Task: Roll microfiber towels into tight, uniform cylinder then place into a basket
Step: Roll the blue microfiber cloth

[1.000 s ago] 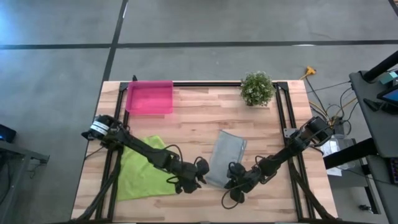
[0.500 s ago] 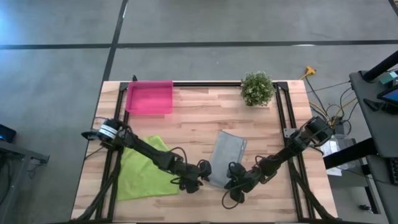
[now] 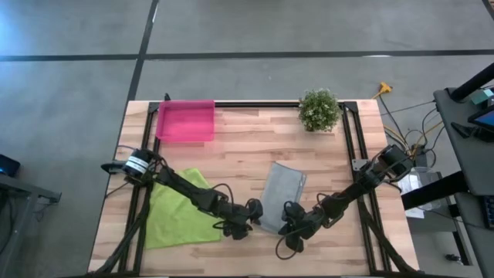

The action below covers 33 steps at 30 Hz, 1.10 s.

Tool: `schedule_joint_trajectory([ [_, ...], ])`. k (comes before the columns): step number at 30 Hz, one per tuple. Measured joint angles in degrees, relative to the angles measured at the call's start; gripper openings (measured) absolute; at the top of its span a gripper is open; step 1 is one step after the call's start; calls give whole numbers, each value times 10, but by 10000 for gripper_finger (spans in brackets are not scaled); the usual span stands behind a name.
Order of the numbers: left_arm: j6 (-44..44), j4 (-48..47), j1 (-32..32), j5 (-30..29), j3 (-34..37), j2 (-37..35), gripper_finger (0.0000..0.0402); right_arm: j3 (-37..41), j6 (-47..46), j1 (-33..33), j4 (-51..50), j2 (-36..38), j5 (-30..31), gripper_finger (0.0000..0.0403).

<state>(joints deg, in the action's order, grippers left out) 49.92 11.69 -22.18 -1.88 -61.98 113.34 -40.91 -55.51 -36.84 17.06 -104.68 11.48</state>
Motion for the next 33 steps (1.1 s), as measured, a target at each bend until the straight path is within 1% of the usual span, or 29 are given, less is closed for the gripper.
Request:
schedule_joint_trajectory([
  [5, 2, 0, 1, -2, 0, 0, 185, 0, 0, 0, 0, 0, 0, 9],
  [8, 4, 1, 2, -13, 1, 3, 185, 0, 1, 0, 0, 0, 1, 9],
  [24, 4, 2, 12, -13, 2, 6, 184, 0, 7, 0, 0, 0, 1, 9],
  [28, 4, 0, 12, -13, 3, 5, 170, 0, 6, 0, 0, 0, 1, 9],
  [33, 4, -7, 5, -17, 4, 1, 136, 0, 2, 0, 0, 0, 1, 9],
])
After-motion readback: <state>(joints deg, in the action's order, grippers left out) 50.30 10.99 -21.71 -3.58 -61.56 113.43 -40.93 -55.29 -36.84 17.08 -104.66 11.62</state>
